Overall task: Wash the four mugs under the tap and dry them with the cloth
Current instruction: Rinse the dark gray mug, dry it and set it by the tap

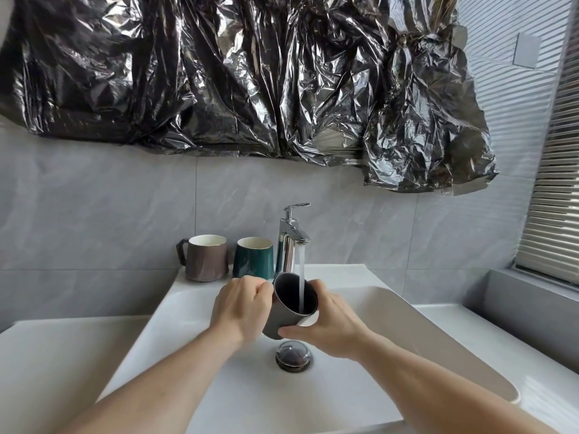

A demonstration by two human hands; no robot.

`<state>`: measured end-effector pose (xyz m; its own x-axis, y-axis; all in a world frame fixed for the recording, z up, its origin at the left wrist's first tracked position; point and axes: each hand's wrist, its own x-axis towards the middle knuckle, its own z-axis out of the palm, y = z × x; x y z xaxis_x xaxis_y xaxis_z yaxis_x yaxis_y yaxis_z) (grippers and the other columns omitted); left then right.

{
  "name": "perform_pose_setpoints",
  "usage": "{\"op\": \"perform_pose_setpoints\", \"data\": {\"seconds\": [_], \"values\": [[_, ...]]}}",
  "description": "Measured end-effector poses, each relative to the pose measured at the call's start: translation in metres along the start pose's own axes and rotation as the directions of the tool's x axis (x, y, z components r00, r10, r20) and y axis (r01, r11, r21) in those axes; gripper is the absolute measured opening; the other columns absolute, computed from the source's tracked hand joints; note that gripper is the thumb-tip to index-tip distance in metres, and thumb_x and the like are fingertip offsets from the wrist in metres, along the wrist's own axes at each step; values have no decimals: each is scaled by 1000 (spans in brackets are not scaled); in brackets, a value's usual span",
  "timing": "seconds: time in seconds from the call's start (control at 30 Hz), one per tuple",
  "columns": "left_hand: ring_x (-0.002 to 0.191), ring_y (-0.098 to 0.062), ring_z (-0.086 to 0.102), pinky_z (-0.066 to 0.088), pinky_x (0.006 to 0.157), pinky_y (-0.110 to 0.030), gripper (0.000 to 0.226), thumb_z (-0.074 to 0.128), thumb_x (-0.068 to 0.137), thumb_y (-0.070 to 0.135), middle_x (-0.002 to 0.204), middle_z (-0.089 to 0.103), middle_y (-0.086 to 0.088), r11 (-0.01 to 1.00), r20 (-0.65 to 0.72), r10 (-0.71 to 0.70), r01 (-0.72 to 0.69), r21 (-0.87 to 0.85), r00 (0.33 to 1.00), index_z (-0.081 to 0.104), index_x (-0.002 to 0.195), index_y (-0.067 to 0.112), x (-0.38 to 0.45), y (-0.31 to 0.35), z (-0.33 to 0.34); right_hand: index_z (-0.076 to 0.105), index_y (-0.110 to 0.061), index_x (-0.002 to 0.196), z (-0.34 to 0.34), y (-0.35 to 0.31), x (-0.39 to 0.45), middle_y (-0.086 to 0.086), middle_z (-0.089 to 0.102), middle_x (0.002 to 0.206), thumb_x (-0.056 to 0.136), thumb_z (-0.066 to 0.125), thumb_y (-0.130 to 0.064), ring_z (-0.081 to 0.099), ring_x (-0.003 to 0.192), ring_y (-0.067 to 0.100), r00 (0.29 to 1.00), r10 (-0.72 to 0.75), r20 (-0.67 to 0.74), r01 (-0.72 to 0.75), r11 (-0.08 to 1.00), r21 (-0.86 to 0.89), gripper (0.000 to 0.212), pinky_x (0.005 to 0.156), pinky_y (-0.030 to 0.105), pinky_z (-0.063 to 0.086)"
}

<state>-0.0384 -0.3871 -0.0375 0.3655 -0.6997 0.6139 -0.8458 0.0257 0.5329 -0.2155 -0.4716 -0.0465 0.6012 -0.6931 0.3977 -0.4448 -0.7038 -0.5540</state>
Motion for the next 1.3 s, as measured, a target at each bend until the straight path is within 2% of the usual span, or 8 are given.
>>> {"op": "perform_pose_setpoints", "data": {"seconds": [0.27, 0.5, 0.7, 0.83, 0.9, 1.0, 1.17, 1.3], "values": [[59, -24, 36, 25, 55, -39, 36, 33, 80, 37, 51, 36, -3, 999, -24, 42, -42, -14, 999, 31, 54, 12, -1, 1, -1, 52, -32, 103, -3, -6, -3, -18, 67, 97, 62, 88, -57, 61, 86, -2, 999, 21, 31, -22, 1000, 22, 60, 71, 20, 46], [60, -25, 37, 29, 57, -38, 36, 34, 78, 39, 50, 41, -3, 996, -32, -46, 43, -82, 998, 34, 53, 12, 3, -6, 3, 47, -30, 93, -6, -10, -6, -18, 65, 87, 62, 87, -61, 57, 73, -4, 998, 25, 55, -27, 999, 25, 60, 67, 24, 45], [60, -24, 32, 25, 61, -39, 38, 37, 76, 36, 42, 36, 5, 943, 148, -104, 145, -299, 983, 37, 41, 21, 4, -9, 7, 39, -32, 88, -12, -12, -7, -17, 60, 85, 62, 89, -56, 52, 69, -5, 999, 16, 37, -16, 1000, 8, 61, 64, 22, 42], [66, -24, 30, 24, 68, -40, 34, 39, 76, 36, 49, 34, 7, 878, 232, -146, 234, -418, 962, 32, 45, 23, 6, -11, 12, 43, -27, 98, -14, -12, -8, -14, 66, 92, 60, 86, -52, 60, 80, -1, 999, 39, 23, -40, 998, 46, 63, 70, 28, 53], [69, -24, 29, 23, 69, -42, 32, 39, 76, 34, 51, 34, 7, 858, 277, -165, 276, -433, 947, 33, 47, 24, 7, -14, 13, 44, -26, 101, -15, -11, -7, -12, 68, 96, 58, 84, -53, 65, 89, 6, 999, 45, 18, -46, 997, 55, 65, 76, 35, 58], [71, -25, 33, 26, 71, -45, 29, 40, 76, 31, 53, 39, 6, 836, 354, -164, 320, -445, 921, 39, 48, 26, 6, -17, 16, 43, -26, 103, -15, -10, -6, -11, 67, 96, 61, 82, -49, 63, 85, 7, 999, 39, 10, -40, 998, 57, 62, 70, 29, 55], [59, -19, 48, 36, 58, -32, 26, 40, 73, 33, 63, 63, 0, 866, 372, -177, 324, -382, 911, 53, 60, 16, 0, -4, 10, 40, -26, 105, -16, -8, -6, -10, 67, 99, 61, 81, -43, 65, 90, 10, 999, 44, -20, -43, 998, 47, 62, 75, 33, 57], [65, -19, 53, 44, 59, -27, 38, 39, 74, 35, 81, 71, 1, 882, 433, -167, 331, -336, 886, 64, 76, 7, -3, -2, 9, 39, -28, 103, -16, -6, -5, -11, 68, 101, 57, 79, -42, 67, 93, 10, 998, 46, -39, -46, 999, 18, 63, 81, 39, 59]]}}
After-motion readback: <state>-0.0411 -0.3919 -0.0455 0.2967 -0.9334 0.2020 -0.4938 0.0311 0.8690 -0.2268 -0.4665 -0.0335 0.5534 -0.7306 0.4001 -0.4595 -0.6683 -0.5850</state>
